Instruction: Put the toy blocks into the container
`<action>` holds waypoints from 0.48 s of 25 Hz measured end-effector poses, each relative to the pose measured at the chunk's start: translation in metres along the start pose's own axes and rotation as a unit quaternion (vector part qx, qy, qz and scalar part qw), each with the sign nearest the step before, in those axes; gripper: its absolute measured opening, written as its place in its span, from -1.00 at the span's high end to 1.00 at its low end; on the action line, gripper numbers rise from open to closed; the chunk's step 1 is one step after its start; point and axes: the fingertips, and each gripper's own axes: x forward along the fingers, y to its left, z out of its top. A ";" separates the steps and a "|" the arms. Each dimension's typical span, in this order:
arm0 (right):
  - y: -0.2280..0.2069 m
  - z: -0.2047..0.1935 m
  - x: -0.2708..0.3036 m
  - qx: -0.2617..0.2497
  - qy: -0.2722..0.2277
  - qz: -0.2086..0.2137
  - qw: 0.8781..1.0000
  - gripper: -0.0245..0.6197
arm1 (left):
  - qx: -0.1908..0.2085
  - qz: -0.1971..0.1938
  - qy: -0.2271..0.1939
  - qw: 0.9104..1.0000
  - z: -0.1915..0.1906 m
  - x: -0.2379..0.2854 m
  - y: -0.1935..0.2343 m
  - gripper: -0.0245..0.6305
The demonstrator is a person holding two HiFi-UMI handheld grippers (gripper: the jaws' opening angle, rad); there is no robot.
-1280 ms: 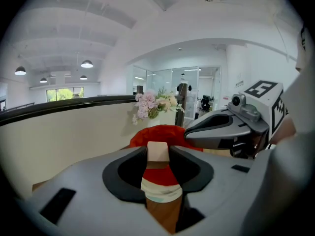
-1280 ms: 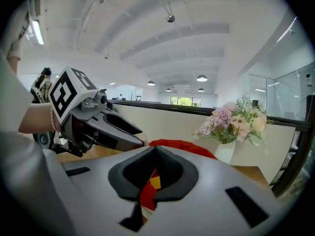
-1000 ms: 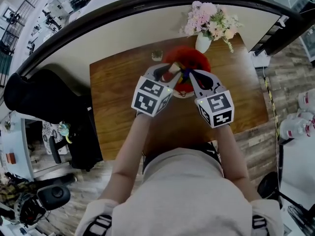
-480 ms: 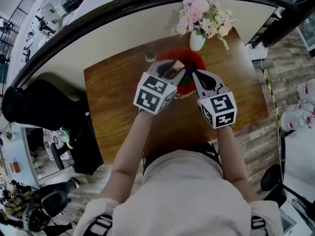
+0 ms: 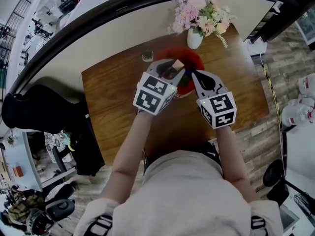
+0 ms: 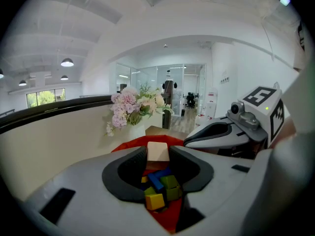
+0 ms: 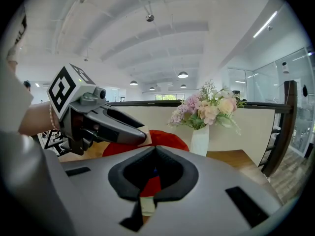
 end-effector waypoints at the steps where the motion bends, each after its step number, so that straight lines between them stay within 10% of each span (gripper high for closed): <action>1: 0.000 -0.001 0.000 0.001 0.000 0.000 1.000 0.89 | 0.001 0.000 0.001 1.000 0.000 0.000 0.000 0.45; 12: 0.001 0.000 -0.005 0.002 -0.001 -0.005 1.000 0.89 | 0.011 -0.013 -0.008 1.000 0.001 0.003 -0.009 0.11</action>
